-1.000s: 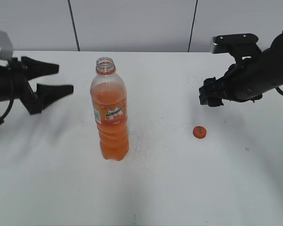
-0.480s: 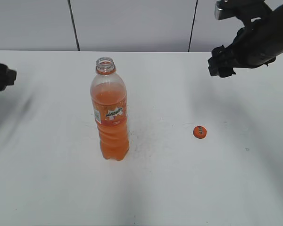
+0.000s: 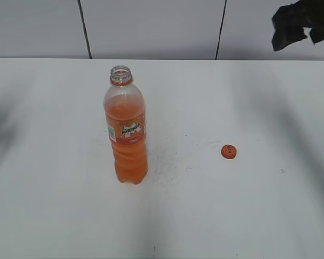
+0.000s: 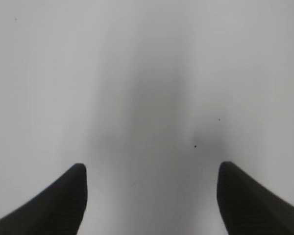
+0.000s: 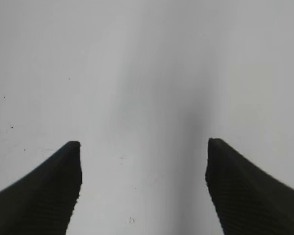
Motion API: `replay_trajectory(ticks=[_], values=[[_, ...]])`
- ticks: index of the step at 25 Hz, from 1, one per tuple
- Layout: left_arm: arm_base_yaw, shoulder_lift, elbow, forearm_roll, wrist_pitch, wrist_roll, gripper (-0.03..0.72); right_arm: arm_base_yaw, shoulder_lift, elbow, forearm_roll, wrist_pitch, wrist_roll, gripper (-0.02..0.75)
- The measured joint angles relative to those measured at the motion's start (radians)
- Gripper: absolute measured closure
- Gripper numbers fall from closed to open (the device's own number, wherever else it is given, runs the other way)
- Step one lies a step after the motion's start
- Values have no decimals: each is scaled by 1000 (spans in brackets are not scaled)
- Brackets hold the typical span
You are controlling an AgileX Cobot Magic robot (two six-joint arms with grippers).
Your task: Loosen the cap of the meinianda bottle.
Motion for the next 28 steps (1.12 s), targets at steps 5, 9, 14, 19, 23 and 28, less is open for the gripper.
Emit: replay_trajectory(ticks=[5, 9, 14, 19, 23, 28], values=[[-8, -3, -196, -345, 312, 363, 190, -152, -2, -29, 143, 148, -120, 148], [-8, -19, -297, -423, 507, 432, 190, -215, -9, -29, 153, 297, -171, 150], [-8, -73, -312, -416, 650, 440, 190, -224, -58, -29, 163, 352, -183, 151], [-8, -203, -225, -412, 649, 440, 190, -226, -164, 55, 191, 351, -183, 151], [-8, -352, -78, -411, 594, 441, 190, -226, -281, 210, 236, 309, -183, 152], [-8, -558, 120, -410, 551, 443, 190, -226, -437, 416, 246, 213, -183, 152]])
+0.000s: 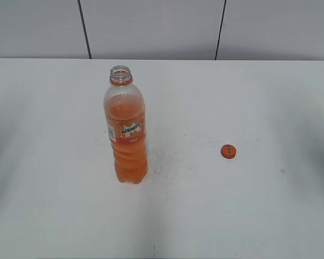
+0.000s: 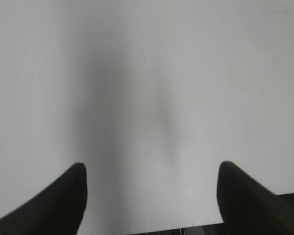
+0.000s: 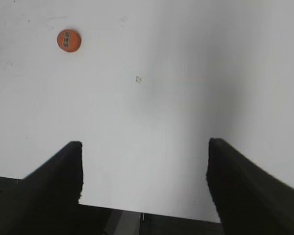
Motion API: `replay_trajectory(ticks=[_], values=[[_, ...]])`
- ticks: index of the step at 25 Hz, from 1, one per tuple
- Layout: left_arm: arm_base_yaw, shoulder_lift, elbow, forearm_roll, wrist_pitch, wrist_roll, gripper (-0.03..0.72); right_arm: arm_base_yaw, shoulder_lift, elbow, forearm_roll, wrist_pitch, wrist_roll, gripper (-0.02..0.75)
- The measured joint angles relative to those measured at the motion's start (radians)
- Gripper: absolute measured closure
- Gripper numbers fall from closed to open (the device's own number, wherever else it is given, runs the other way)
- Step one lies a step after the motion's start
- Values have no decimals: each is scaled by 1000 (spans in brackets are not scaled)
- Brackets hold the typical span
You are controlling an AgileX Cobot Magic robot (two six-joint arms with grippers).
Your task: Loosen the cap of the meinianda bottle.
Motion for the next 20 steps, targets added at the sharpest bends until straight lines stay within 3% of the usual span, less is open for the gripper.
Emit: replay_trajectory(ticks=[10, 20], values=[[0, -463, 224, -4, 29, 0, 190, 0, -272, 348, 5, -73, 0, 153], [0, -738, 255, -26, 69, -42, 190, 0, -551, 541, 11, -106, 0, 153]])
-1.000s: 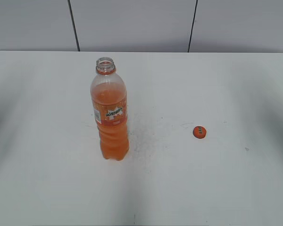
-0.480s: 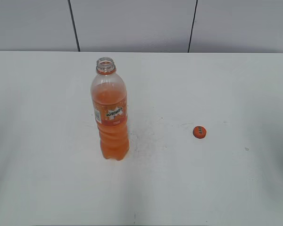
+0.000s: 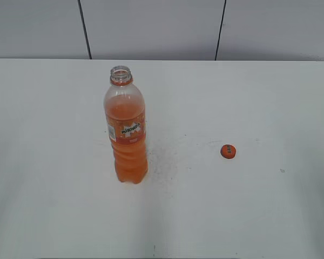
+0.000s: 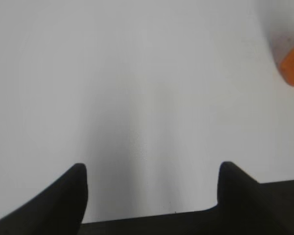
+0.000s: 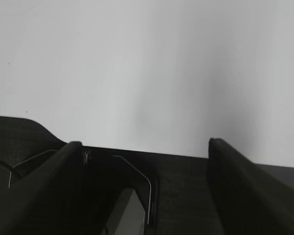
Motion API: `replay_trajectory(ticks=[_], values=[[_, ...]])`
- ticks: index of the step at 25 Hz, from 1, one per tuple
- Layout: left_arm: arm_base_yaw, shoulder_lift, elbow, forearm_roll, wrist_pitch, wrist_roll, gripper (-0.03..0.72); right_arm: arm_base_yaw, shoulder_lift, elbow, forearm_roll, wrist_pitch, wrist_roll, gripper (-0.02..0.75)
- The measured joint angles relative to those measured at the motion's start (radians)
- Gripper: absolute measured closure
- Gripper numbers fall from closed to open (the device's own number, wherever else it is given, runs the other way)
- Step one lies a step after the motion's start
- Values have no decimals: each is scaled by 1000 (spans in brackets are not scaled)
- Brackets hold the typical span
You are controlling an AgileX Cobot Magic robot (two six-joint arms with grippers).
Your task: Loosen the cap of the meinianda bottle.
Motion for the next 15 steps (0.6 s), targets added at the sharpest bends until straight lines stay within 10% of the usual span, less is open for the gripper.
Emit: replay_trajectory(ticks=[15], values=[[0, -275, 0, 17, 1, -3, 190, 0, -382, 32, -10, 79, -1, 153]])
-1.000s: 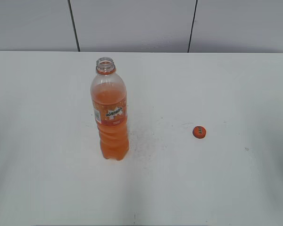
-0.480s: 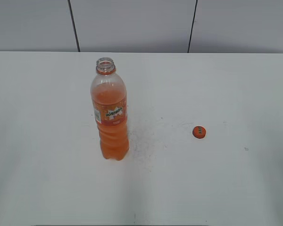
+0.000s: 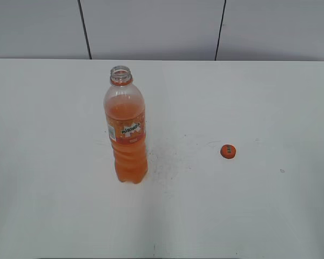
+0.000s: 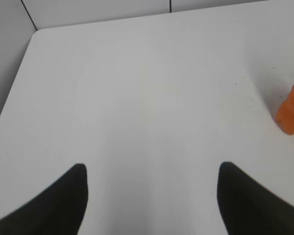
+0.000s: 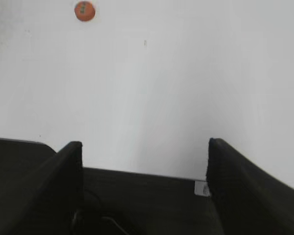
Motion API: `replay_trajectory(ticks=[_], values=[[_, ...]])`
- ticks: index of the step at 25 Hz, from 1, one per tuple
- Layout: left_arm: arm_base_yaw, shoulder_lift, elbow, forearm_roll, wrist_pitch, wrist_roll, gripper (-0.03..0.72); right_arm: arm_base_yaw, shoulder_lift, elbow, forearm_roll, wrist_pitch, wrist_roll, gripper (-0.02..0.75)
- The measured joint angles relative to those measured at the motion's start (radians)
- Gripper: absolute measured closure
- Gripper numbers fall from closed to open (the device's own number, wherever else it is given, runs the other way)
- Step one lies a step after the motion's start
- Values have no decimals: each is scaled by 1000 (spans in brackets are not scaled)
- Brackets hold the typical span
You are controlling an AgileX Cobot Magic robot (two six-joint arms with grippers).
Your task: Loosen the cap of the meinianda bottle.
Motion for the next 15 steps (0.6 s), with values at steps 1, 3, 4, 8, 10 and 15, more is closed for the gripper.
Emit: replay_trajectory(ticks=[1, 3, 4, 8, 10, 15], values=[[0, -16, 0, 1, 0, 0, 190, 0, -32, 1, 0, 0, 0, 153], [0, -47, 0, 3, 0, 0, 190, 0, -114, 1, -1, 1, 0, 153], [0, -62, 0, 4, 0, 0, 190, 0, -149, 1, -2, 1, 0, 153], [0, -97, 0, 6, 2, 0, 190, 0, -291, 1, -7, 5, 0, 153], [0, -98, 0, 6, 1, 0, 190, 0, -306, 1, -9, 6, 0, 153], [0, -98, 1, 7, 3, 0, 190, 0, -307, 1, -9, 7, 0, 157]])
